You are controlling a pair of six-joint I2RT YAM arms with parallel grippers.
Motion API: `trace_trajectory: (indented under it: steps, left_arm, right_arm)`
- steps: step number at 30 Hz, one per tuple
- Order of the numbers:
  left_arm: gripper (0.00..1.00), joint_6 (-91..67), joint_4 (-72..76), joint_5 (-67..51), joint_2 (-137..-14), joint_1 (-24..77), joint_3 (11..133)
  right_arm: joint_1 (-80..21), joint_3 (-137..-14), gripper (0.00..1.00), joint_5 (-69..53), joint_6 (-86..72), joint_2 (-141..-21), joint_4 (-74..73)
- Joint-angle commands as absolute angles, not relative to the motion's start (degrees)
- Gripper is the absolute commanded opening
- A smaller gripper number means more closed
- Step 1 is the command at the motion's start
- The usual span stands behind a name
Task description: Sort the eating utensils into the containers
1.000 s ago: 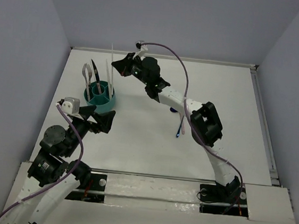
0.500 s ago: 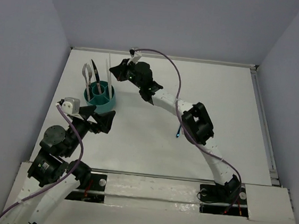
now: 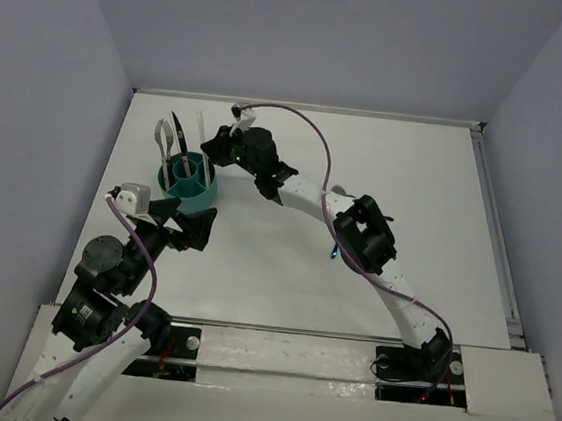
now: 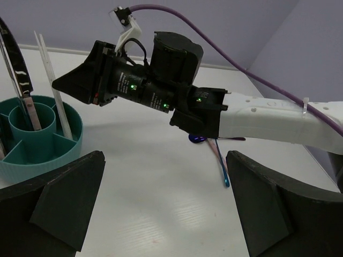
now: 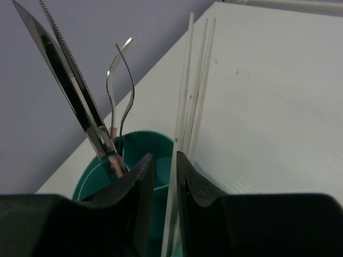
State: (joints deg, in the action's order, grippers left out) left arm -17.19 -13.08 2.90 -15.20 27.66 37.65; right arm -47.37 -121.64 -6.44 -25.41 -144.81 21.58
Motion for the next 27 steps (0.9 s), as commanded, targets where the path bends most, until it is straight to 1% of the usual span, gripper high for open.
trace_trajectory:
  steps: [1,2,3,5,11,16,18,19,23,27]
  left_arm:
    - [0.99,-16.87,-10.11,2.02,-15.2,26.46,39.11]
    - [0.99,-16.87,-10.11,1.93,-15.03,26.46,39.11]
    - [0.99,-16.87,-10.11,1.93,-15.03,26.46,39.11]
    - [0.99,-16.87,-10.11,1.85,-14.85,25.93,39.02]
    - [0.99,-16.88,-9.93,0.97,-14.59,25.4,38.85]
    - [0.99,-16.96,-10.2,0.79,-13.89,25.4,38.76]
    - [0.99,-16.88,-10.2,0.79,-13.71,25.4,38.76]
    - [0.99,-16.79,-10.2,0.88,-13.88,25.4,38.76]
    - [0.99,-16.61,-10.2,0.88,-14.06,25.4,38.93]
    - [0.99,-16.61,-10.28,0.97,-14.06,25.93,38.94]
  right_arm:
    - [-47.9,-118.92,0.32,-6.33,-24.08,-139.32,21.45]
    - [-47.9,-118.31,0.35,-6.15,-24.26,-138.78,21.01]
    - [-47.9,-117.43,0.4,-6.24,-24.34,-138.17,20.92]
    - [-47.9,-114.18,0.42,-6.24,-24.61,-135.55,21.79]
    - [-47.9,-101.88,0.42,-5.71,-24.87,-126.23,26.01]
    - [-47.9,-87.3,0.42,-1.51,-22.25,-114.28,24.88]
    - [-47.9,-82.99,0.41,3.4,-20.92,-110.41,19.81]
    - [-46.6,-78.71,0.39,6.65,-20.74,-106.82,17.86]
    - [-39.22,-69.19,0.36,7.91,-25.12,-99.0,4.87]
    - [-33.67,-60.74,0.36,11.14,-26.54,-92.12,-1.13]
